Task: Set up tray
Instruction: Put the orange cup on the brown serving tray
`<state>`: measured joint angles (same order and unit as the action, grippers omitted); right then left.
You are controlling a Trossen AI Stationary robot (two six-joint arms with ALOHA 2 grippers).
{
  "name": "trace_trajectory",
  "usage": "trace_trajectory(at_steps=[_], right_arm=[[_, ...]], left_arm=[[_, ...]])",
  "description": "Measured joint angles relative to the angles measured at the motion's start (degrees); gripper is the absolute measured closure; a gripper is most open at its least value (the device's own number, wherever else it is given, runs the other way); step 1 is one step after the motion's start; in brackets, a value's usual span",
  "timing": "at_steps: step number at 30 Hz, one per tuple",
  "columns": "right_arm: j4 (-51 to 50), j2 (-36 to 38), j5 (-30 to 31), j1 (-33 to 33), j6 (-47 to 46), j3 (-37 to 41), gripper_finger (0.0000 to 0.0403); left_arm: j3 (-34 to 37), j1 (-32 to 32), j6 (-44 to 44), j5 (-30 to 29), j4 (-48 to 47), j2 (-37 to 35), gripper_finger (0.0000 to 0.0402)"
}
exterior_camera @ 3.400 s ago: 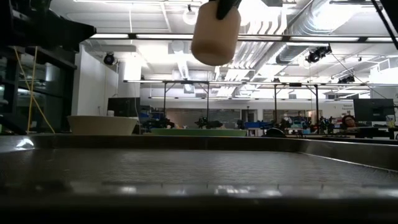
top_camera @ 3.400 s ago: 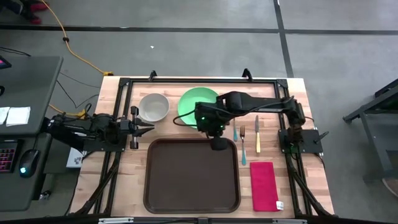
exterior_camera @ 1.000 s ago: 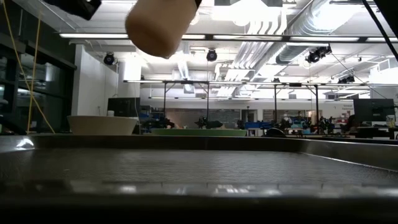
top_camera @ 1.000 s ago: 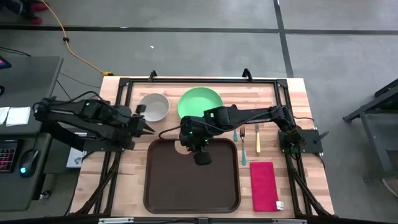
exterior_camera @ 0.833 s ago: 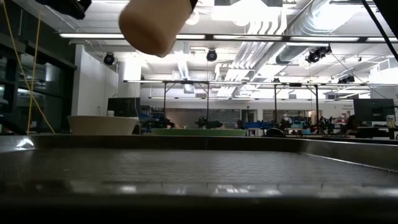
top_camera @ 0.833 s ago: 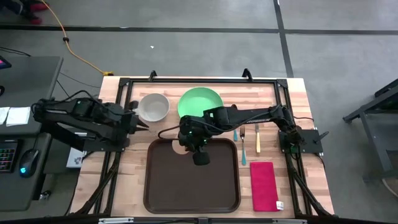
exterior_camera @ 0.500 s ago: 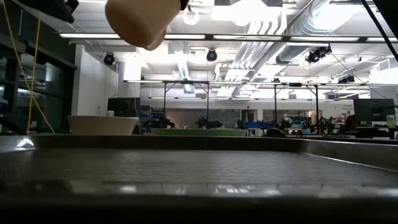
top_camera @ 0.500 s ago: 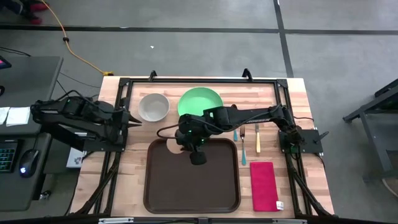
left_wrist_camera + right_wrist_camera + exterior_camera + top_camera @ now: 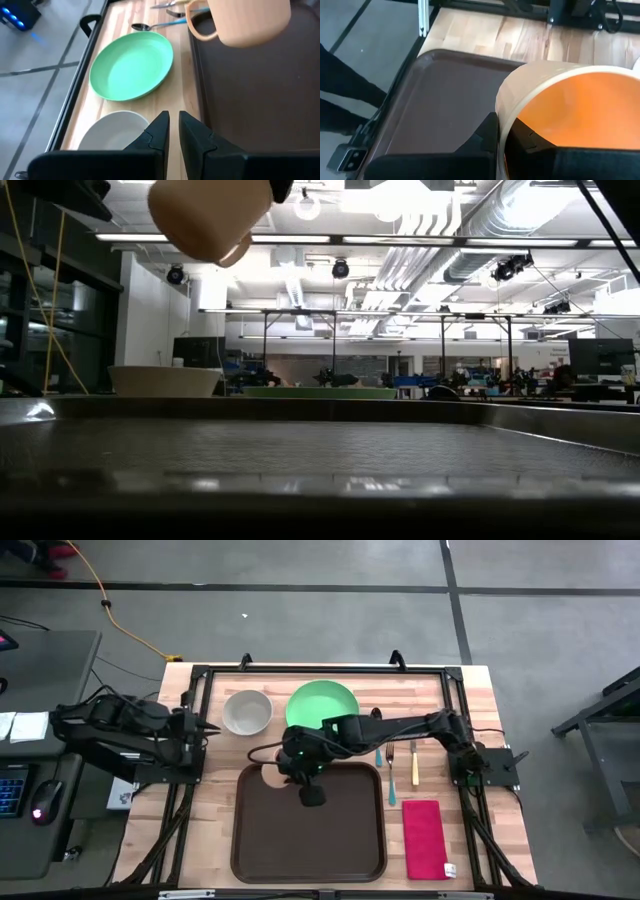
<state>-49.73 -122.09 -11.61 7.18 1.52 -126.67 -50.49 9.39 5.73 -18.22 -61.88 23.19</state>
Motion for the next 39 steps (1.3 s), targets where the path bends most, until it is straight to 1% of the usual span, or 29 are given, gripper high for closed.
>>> trace_trajectory(at_steps=[8, 19, 22, 28, 31, 34, 39], right_arm=[[4.47, -1.57, -1.04, -0.79, -0.02, 0.0, 0.0403], [4.06, -1.92, -2.0, -1.96, -0.63, 0.0, 0.0403], [3.52, -1.92, -1.96, -1.96, -0.67, 0.0, 0.0403], [2.34, -1.92, -2.68, -1.96, -1.34, 0.0, 0.0403], [2.06, -1.92, -4.01, -1.97, -1.26, 0.0, 0.0403], [2.09, -1.92, -5.06, -1.96, -1.2, 0.0, 0.0403], [2.03, -1.92, -5.1, -1.96, -1.06, 0.0, 0.0403]], left_arm=[[4.05, 0.0, -0.04, 0.02, 1.28, -5.05, 0.0328], [9.12, 0.0, -0.39, 0.07, 4.31, -9.3, 0.0328], [10.14, 0.0, -0.37, 0.46, 7.03, -9.51, 0.0328], [10.96, 0.01, 2.87, 7.95, 18.74, -8.26, 0.0328], [10.98, 0.02, 4.67, 11.51, 23.45, -6.82, 0.0328], [10.96, 0.02, 4.73, 13.88, 25.13, -4.17, 0.0328], [10.96, 0.01, 4.53, 16.92, 26.63, 1.6, 0.0328]])
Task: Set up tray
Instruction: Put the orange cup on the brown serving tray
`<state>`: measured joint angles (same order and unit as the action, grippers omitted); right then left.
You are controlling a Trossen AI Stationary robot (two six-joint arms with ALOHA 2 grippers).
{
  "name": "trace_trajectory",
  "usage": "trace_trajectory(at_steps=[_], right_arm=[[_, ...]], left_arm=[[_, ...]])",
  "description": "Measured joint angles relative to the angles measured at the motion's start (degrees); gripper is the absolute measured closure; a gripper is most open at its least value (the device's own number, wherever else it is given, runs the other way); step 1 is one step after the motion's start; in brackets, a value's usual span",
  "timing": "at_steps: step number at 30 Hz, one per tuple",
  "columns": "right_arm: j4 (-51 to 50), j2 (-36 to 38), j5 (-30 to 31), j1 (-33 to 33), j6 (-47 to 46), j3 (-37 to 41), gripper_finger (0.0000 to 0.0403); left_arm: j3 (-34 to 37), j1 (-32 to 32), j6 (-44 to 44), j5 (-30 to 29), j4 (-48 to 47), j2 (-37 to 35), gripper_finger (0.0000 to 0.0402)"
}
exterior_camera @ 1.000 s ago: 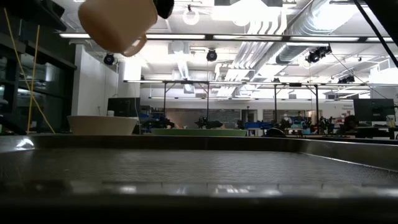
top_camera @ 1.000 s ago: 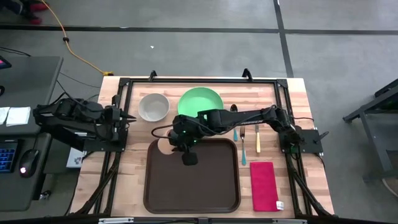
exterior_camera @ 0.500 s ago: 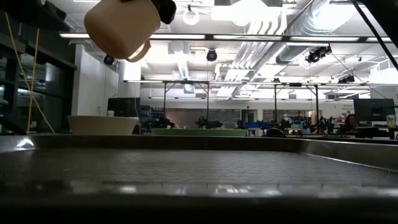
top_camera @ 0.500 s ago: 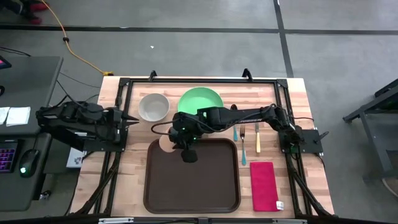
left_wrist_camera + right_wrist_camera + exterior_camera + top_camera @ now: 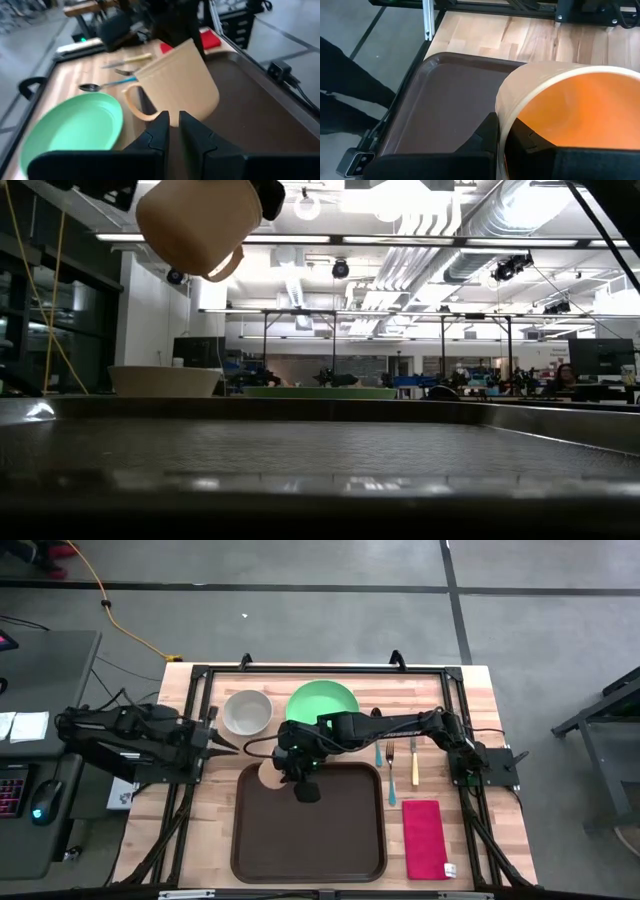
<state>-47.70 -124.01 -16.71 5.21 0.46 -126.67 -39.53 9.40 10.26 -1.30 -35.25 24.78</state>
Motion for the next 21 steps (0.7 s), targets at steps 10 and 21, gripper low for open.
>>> trace_trajectory(at_steps=[10, 21], right_arm=[[-9.32, 0.0, -3.95, 0.09, 1.81, 0.0, 0.0403], [-16.64, 0.02, -4.35, 0.13, 2.59, 0.0, 0.0403]], left_arm=[[0.0, -0.01, 2.47, 5.29, 6.78, 7.42, 0.0328], [0.0, -0.01, 3.74, 8.5, 13.71, 16.91, 0.0328]])
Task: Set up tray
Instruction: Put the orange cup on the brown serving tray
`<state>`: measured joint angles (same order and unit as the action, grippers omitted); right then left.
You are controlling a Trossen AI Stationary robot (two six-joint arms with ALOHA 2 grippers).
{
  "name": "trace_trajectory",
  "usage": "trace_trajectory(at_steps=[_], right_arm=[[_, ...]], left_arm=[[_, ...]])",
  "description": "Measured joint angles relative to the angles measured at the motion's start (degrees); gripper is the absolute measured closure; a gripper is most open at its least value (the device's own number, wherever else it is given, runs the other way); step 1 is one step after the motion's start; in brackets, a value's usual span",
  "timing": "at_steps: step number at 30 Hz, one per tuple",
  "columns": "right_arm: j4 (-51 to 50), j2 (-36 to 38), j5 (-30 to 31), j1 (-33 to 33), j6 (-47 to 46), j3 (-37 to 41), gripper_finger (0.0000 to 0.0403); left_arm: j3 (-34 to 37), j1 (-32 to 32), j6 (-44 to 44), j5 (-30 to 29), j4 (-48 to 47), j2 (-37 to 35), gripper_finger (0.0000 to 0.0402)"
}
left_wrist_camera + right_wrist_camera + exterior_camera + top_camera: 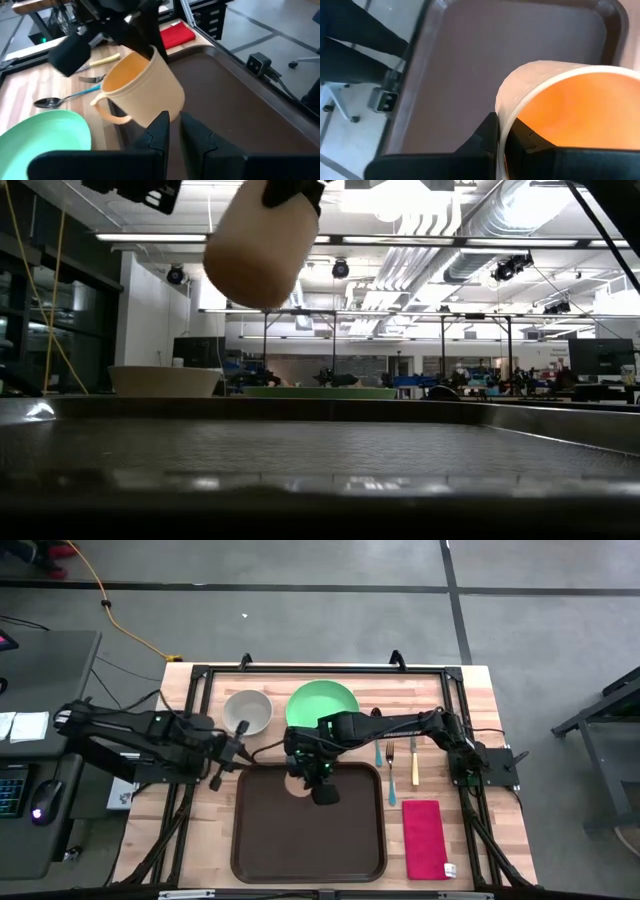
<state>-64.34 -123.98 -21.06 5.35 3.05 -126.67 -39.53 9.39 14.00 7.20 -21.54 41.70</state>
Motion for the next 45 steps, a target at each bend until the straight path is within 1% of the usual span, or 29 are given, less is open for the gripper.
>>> trace_trajectory(at_steps=[6, 12, 19, 25, 30, 33, 36, 45], right_arm=[[-3.96, 0.0, 5.78, 0.86, 0.0, 0.0, 0.0403], [-6.06, 0.0, 11.85, 2.12, 0.46, 0.0, 0.0403], [-7.43, 0.0, 17.32, 3.78, 3.56, 0.0, 0.0403], [-7.4, 0.0, 22.44, 5.55, 7.71, 0.0, 0.0403], [-6.51, 0.02, 26.83, 6.82, 10.7, 0.0, 0.0403], [-5.68, 0.02, 27.61, 7.32, 11.88, 0.0, 0.0403], [-5.0, 0.02, 28.56, 7.58, 12.73, 0.0, 0.0403], [-4.79, 0.02, 26.67, 7.8, 13.56, 0.0, 0.0403]], left_arm=[[0.0, 0.0, 0.78, 0.24, 4.39, 5.36, 0.0328], [-0.11, 0.0, -0.99, -0.09, 9.41, 6.81, 0.0328], [-0.09, 0.0, -6.4, -2.39, 9.46, 6.84, 0.0328], [-0.09, -0.02, -13.25, -7.14, 9.45, 6.84, 0.0328], [-0.09, -0.04, -19.9, -7.63, 9.45, 6.84, 0.0328], [-0.08, -0.04, -23.15, -7.83, 9.73, 6.84, 0.0328], [-0.04, -0.04, -23.92, -8.1, 11.74, 6.84, 0.0328], [-0.02, -0.04, -25.9, -9.53, 11.97, 7.14, 0.0328]])
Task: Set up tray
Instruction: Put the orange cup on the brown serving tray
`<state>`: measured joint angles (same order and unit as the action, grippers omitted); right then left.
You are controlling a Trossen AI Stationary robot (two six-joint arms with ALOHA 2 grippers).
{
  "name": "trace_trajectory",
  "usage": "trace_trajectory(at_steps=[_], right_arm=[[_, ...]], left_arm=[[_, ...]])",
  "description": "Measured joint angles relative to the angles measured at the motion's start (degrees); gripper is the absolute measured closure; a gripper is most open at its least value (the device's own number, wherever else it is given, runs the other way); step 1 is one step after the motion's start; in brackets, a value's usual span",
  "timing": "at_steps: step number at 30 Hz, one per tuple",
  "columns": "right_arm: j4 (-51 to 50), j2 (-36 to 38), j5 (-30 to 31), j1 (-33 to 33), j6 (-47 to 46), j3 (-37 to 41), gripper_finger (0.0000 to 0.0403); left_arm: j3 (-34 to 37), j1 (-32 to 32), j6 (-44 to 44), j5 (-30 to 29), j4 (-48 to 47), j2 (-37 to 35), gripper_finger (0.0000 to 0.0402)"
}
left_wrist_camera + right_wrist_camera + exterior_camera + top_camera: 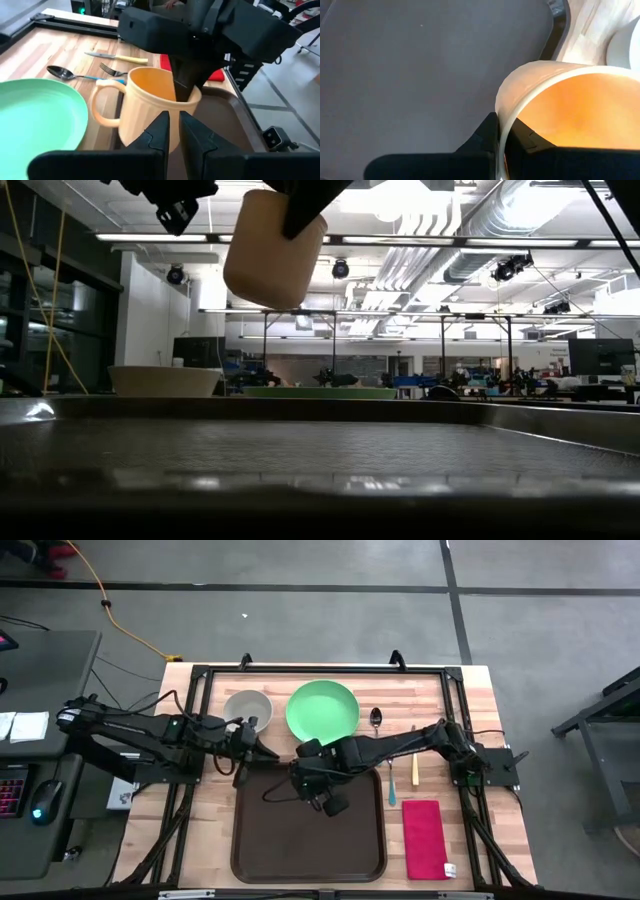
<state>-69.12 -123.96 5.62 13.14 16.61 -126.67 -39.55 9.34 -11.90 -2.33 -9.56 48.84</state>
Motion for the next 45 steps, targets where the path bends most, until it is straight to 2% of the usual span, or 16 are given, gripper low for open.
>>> trace_trajectory(at_steps=[5, 19, 25, 36, 45], right_arm=[[0.2, 0.0, -0.61, 1.08, 5.23, 0.0, 0.0403], [-3.36, 0.0, -4.35, 1.49, 19.6, 0.0, 0.0403], [-3.41, 0.0, -4.95, 2.52, 27.51, 0.0, 0.0403], [-3.45, 0.0, -4.8, 2.76, 28.91, 0.0, 0.0403], [-3.45, 0.0, -5.56, 2.76, 29.38, 0.0, 0.0403]], left_arm=[[0.02, 0.0, 5.27, -0.61, -0.94, 0.7, 0.0328], [0.02, 0.0, 7.65, -1.88, -5.74, 0.63, 0.0328], [0.02, 0.0, 11.91, -1.88, -6.06, 1.01, 0.0328], [-0.09, 0.0, 21.98, -1.88, -5.13, 6.2, 0.0328], [-0.05, 0.0, 22.36, -1.51, -2.94, 10.04, 0.0328]])
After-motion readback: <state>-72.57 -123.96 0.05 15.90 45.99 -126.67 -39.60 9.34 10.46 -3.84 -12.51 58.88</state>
